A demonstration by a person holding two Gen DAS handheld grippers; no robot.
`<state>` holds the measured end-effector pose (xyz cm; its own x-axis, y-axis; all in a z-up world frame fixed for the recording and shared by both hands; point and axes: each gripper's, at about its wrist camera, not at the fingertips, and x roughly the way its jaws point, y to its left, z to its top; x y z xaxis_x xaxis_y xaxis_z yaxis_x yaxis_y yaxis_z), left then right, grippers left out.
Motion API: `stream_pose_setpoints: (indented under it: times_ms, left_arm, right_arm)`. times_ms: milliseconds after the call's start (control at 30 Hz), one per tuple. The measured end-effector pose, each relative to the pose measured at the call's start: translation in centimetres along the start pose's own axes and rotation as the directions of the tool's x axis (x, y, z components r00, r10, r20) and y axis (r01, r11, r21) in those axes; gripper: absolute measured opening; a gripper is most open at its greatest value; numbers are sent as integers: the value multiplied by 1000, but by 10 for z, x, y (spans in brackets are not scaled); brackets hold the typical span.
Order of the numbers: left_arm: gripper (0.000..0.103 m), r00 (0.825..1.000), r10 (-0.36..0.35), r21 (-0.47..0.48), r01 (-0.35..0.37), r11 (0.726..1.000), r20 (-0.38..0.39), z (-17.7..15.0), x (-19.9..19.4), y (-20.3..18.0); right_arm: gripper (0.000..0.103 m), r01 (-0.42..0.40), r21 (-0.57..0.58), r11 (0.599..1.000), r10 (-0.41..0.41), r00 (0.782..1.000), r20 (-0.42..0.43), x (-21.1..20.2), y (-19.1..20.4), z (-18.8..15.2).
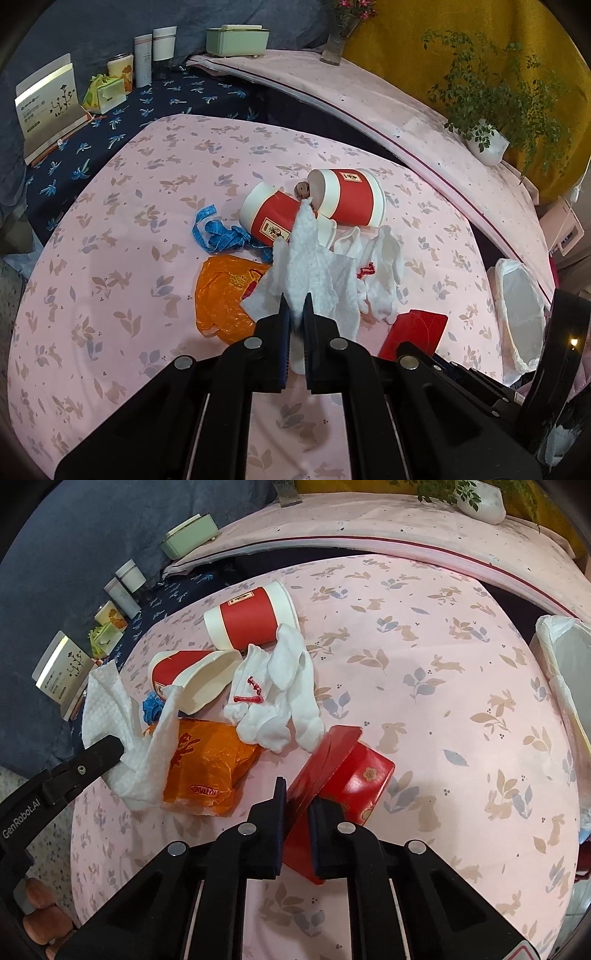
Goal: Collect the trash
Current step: 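Grasp the white tissue with the left gripper while the right grasps the red box, then carry tissue and red box over the white bin and open both grippers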
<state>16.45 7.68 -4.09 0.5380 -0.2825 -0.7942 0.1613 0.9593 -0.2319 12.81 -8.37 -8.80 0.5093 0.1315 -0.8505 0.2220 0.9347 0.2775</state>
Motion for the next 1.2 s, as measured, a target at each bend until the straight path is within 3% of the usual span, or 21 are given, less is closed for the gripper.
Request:
stream_pose_setpoints:
  times_ms: [100,467,900,1067,1200]
  left_arm:
    - [6,1000,-13,6,13,1000,6,0,-4,-7]
    - [5,996,-84,46,83,996,18,-1,-18,-49]
    - [5,984,-177,112,176,978,2,-3,-20,-128]
    - [5,975,-221,144,221,965,-19,-4,-14,-167]
    - [5,957,-287,154,291,944,-50,-2,-7,-198]
  right_arm:
    - [1,8,-7,1000,-8,1000,28,-11,-2,2]
    - [1,26,0,1000,-26,989,144,-65,-25,15]
    - [1,88,16,996,-89,970,227,-109,-85,27]
    - [1,117,52,992,-126,960,249,-123,-120,31]
    - [1,154,72,985,-167,951,258,-131,-149,33]
